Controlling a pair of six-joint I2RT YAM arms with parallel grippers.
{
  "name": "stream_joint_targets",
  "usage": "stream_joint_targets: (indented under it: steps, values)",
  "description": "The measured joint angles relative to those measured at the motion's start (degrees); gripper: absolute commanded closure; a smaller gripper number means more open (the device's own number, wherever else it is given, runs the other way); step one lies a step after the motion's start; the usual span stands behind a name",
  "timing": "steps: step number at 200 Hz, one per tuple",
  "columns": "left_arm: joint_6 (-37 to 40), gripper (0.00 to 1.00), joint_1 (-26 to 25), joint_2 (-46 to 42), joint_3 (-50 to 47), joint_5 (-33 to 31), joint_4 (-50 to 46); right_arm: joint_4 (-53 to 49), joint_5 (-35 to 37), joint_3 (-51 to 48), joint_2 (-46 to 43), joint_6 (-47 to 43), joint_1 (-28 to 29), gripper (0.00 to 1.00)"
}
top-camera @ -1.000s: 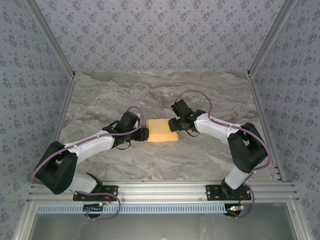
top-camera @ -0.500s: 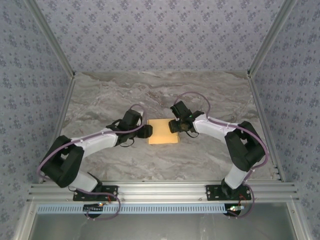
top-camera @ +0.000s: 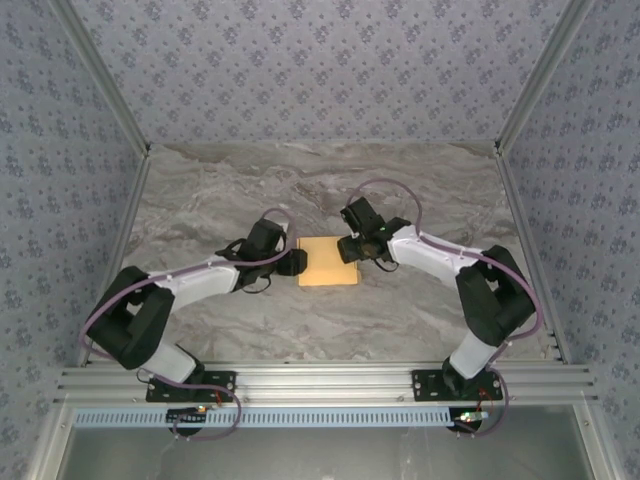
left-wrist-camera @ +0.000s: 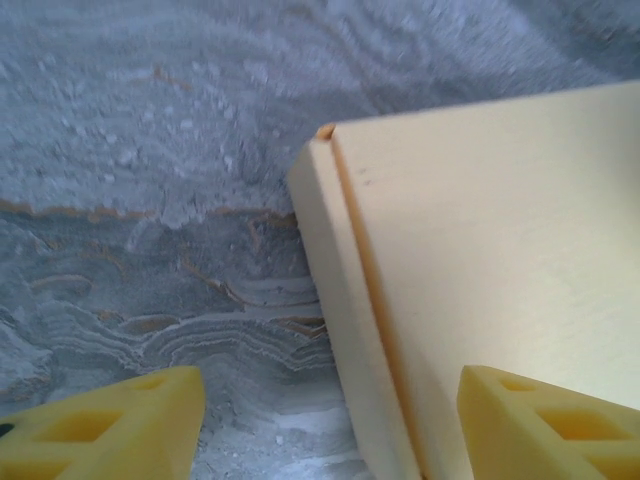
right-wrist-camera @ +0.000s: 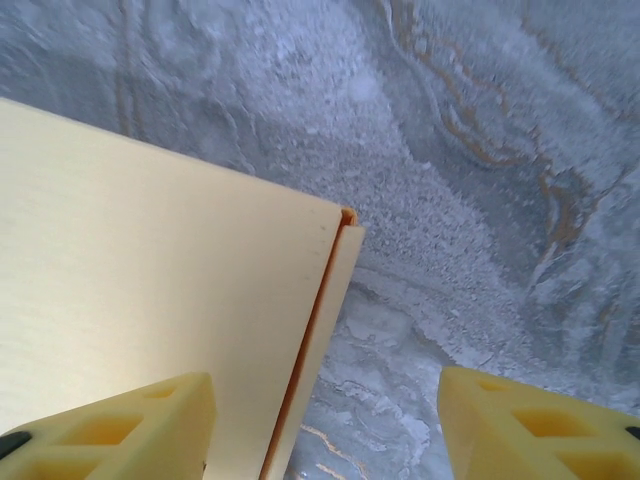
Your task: Fold the paper box
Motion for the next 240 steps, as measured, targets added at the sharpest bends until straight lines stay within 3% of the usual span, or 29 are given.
stream_joint_targets:
  steps: [51, 112, 169, 240]
  values:
    - [2.73, 0.27, 1.31, -4.00, 2.60, -0.35, -0.59, -1.22, -1.40, -2.16, -10.43, -0.83, 1.84, 0.35]
    - [10.58, 0.28, 3.26, 11.02, 19.32, 8.57, -4.55, -1.84, -12.52, -14.38, -18.23, 0.37, 8.35, 0.34]
    - [16.15, 0.34, 5.09, 26.91, 35.98, 17.84, -14.38, 4.72, -22.08, -16.90, -13.16, 2.21, 10.45, 0.35]
    - [16.26, 0.41, 7.15, 28.44, 35.17, 26.36, -18.93, 7.54, -26.05, -16.17, -7.69, 2.01, 4.79, 0.36]
